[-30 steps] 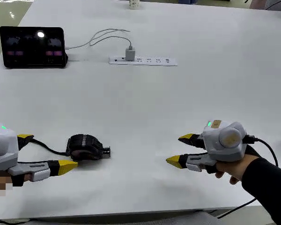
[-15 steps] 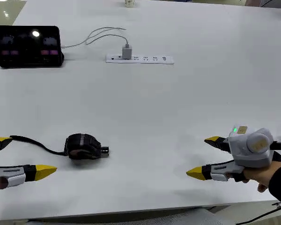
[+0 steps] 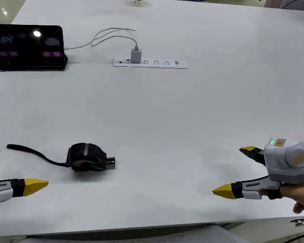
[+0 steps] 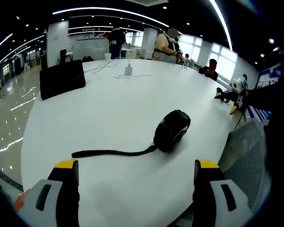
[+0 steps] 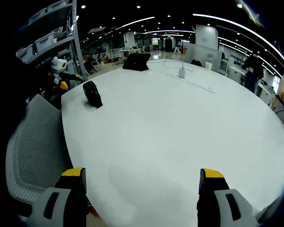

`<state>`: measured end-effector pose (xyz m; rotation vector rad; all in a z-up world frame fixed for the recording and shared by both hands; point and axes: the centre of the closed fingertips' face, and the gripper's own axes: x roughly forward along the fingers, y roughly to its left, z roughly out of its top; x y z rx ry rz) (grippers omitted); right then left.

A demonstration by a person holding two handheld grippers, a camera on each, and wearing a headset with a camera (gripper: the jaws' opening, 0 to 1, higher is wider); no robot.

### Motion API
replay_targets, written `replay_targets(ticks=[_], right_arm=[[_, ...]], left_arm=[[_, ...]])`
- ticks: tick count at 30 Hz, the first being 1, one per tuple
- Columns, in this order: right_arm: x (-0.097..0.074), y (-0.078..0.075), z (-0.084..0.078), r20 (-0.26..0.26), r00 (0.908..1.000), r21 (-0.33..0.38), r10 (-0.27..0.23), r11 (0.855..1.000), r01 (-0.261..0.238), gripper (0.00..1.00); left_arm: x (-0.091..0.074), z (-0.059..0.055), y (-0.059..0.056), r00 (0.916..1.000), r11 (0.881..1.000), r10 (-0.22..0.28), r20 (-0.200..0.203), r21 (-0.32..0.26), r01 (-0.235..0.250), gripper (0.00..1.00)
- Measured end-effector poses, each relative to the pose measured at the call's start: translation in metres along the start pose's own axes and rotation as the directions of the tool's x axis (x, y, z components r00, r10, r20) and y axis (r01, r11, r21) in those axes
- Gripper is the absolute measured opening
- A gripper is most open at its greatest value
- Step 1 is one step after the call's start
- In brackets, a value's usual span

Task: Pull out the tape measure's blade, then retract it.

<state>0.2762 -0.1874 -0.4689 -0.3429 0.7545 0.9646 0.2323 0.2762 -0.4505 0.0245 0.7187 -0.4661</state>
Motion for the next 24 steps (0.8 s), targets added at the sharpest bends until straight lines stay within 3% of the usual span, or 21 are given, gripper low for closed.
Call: replay_targets(ticks=[5, 12, 24], right_arm=[[-0.004, 0.002, -0.002, 0.007, 1.0000, -0.010, -0.004, 1.000, 0.004, 0.99], [-0.007, 0.008, -0.003, 0.014, 0.9999, -0.016, -0.003, 1.000, 0.003, 0.99], [-0.003, 0.009, 0.006, 0.018, 0.9998, -0.039, 0.006, 0.999, -0.006, 0.99]], left_arm=[[-0.004, -0.004, 0.001, 0.9997, 1.000, -0.019, -0.018, -0.012, 0.019, 0.99], [-0.006, -0.002, 0.005, 0.9995, 1.000, -0.021, -0.024, -0.010, 0.021, 0.99], [-0.008, -0.005, 0.004, 0.9992, 1.000, -0.019, -0.035, 0.023, 0.020, 0.99]])
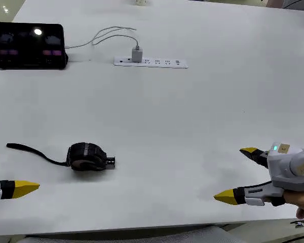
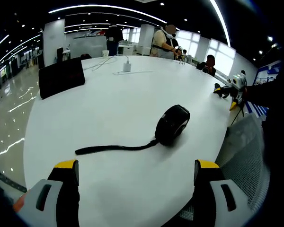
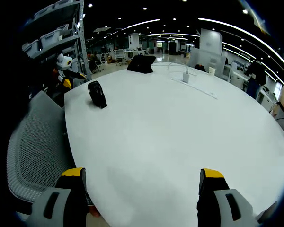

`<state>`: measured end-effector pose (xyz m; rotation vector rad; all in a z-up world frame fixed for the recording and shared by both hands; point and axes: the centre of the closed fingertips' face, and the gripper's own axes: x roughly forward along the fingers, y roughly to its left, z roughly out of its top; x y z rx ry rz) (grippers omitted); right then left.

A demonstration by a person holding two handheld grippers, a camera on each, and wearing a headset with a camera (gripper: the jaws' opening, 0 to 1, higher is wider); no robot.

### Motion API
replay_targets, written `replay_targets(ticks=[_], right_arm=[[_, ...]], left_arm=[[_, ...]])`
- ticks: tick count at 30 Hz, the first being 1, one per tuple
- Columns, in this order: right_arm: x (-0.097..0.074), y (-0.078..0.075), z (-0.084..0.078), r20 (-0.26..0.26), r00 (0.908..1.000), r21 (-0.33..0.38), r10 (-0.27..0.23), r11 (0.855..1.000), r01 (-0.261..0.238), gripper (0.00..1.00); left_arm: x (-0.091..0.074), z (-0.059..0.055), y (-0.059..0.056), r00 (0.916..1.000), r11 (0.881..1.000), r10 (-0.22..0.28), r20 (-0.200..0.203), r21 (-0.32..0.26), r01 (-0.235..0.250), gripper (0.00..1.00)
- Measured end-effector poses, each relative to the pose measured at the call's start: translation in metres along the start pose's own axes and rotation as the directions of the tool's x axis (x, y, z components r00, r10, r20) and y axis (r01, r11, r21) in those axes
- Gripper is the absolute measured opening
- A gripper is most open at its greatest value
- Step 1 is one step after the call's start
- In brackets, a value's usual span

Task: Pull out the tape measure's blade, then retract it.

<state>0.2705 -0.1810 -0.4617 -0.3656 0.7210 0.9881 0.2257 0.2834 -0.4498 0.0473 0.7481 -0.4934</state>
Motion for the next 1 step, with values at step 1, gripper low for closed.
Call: replay_targets(ticks=[1], right_arm=[[-0.0001, 0.0001, -0.0002, -0.001, 1.0000, -0.001, 0.000, 1.000, 0.000, 0.99]], left_arm=[[0.0000, -0.0006, -0.0007, 1.0000, 1.000, -0.003, -0.002, 0.003, 0.003, 0.99]])
